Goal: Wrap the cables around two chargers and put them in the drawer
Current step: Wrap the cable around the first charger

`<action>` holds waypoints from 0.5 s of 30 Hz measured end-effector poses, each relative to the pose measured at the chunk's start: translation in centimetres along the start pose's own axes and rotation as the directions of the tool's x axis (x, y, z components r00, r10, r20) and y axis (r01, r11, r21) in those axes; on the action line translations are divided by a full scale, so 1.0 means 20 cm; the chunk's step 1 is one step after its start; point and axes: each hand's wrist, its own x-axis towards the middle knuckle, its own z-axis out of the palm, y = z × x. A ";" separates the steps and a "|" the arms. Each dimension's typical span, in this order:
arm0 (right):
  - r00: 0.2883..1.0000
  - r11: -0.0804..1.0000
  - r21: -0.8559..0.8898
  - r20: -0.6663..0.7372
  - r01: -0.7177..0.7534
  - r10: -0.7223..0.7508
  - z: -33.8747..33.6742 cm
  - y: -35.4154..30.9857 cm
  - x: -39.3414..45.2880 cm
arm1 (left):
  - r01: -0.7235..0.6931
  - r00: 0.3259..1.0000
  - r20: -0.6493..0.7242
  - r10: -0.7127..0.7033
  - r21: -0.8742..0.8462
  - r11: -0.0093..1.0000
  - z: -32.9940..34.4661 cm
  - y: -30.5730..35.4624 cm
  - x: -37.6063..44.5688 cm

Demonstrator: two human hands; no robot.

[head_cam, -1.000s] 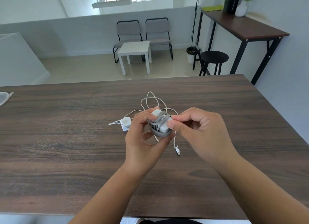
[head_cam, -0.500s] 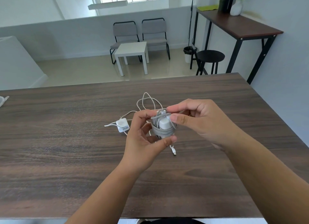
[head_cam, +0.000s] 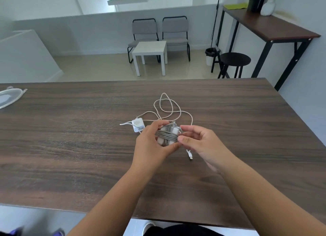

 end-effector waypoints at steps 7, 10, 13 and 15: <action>0.990 0.999 -0.027 -0.140 -0.033 0.029 -0.09 0.13 0.03 | 0.051 0.979 0.197 -0.057 0.035 0.998 0.13 -0.08 -0.02; 0.984 0.999 -0.016 -0.174 -0.030 0.026 -0.19 0.15 -0.01 | 0.069 0.942 0.331 -0.063 -0.006 0.998 0.19 -0.08 -0.02; 0.976 0.999 -0.003 -0.215 -0.035 0.033 -0.29 0.17 -0.06 | 0.035 0.905 0.425 -0.017 -0.035 0.999 0.27 -0.07 -0.01; 0.966 0.999 0.019 -0.257 -0.029 0.033 -0.35 0.19 -0.09 | 0.015 0.881 0.473 0.002 -0.031 0.999 0.34 -0.07 -0.01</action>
